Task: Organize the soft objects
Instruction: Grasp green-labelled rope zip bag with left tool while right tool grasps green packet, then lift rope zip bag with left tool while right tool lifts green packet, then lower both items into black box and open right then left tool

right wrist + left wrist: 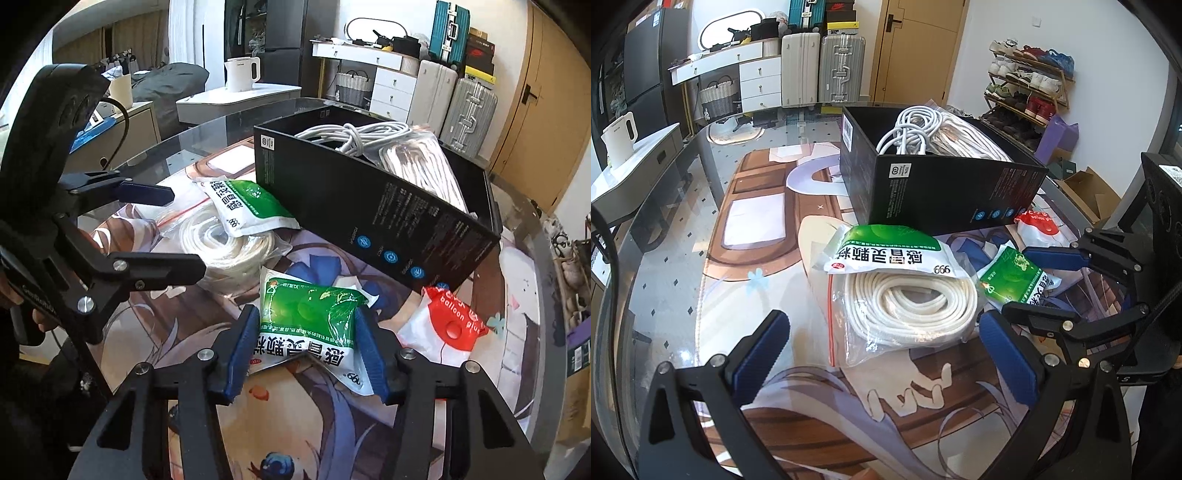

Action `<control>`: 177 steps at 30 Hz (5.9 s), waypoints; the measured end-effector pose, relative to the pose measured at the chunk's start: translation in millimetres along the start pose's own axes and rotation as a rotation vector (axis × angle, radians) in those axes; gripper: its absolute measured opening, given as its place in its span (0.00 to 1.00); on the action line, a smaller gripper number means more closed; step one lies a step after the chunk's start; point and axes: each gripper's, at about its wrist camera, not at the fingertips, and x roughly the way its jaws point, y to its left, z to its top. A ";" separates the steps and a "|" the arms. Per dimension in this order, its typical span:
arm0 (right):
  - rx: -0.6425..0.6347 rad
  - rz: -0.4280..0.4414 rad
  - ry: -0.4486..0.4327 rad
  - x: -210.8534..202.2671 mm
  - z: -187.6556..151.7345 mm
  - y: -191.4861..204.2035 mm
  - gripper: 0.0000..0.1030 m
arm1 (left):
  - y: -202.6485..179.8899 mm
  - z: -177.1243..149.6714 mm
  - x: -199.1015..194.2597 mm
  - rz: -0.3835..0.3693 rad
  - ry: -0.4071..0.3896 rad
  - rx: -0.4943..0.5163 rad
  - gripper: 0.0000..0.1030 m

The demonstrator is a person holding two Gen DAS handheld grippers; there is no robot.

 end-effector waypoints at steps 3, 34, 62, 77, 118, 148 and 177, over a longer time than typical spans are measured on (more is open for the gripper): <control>0.007 0.003 0.012 -0.5 -0.8 -0.7 0.56 | -0.8 0.3 -1.1 -0.003 -0.003 0.001 1.00; 0.073 0.023 -0.099 -43.8 -15.2 -26.6 0.48 | -22.0 10.1 20.2 0.036 0.050 0.019 1.00; 0.099 0.037 -0.183 -74.3 -13.6 -35.4 0.48 | -41.3 4.3 -20.4 -0.058 -0.041 0.070 0.63; 0.098 0.022 -0.247 -102.7 -13.3 -33.3 0.48 | -43.2 16.2 -57.1 -0.068 -0.129 0.071 0.63; 0.142 -0.041 -0.317 -104.6 50.9 -59.1 0.48 | -12.6 81.5 -61.7 -0.045 -0.254 0.037 0.63; 0.138 -0.042 -0.186 -40.1 82.1 -78.9 0.48 | -3.4 105.1 -8.7 -0.029 -0.193 0.049 0.63; 0.142 -0.117 -0.149 -17.4 77.0 -97.9 0.83 | -9.2 108.7 13.1 -0.043 -0.183 0.083 0.63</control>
